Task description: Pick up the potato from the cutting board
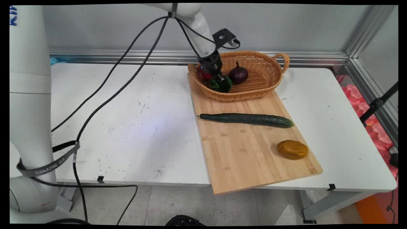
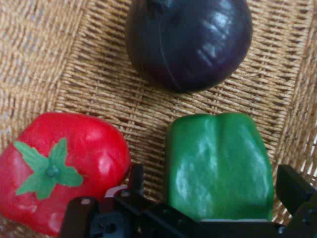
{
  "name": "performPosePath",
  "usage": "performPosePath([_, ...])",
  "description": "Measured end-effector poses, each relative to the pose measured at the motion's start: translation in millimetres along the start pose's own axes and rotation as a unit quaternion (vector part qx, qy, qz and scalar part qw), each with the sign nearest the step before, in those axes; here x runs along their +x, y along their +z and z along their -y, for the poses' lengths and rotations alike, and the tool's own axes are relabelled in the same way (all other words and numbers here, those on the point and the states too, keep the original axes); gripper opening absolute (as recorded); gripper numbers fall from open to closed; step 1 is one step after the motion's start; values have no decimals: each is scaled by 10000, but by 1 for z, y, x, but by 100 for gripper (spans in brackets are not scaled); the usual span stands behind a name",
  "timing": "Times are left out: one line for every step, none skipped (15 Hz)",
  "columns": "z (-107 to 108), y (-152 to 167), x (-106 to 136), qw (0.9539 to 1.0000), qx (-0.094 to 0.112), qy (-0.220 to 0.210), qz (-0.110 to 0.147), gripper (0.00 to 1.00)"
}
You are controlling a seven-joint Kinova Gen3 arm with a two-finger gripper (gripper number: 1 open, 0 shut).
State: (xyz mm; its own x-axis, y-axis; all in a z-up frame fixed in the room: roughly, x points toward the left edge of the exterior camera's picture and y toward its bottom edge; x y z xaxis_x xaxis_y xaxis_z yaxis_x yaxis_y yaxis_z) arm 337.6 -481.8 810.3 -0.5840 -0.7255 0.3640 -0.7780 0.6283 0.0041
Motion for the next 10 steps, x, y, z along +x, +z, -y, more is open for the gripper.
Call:
performPosePath([0,-3,0,10000,1,20,-16,100])
performPosePath([0,-8,0,10000,1,52,-41,100])
performPosePath([0,-15,1,9999,0,91,-79,100])
performPosePath([-1,-23,1,9999,-8,130,-112,100])
performPosePath([-2,-31,1,9998,-14,172,-140,100])
performPosePath([-4,-40,1,9996,-24,236,-169,100])
performPosePath([-6,-51,0,9993,-30,324,-196,100])
performPosePath([-8,-61,-2,9989,-36,410,-226,100])
performPosePath([-11,-71,-4,9985,-42,487,-253,100])
performPosePath([-14,-82,-7,9979,-55,582,-276,100])
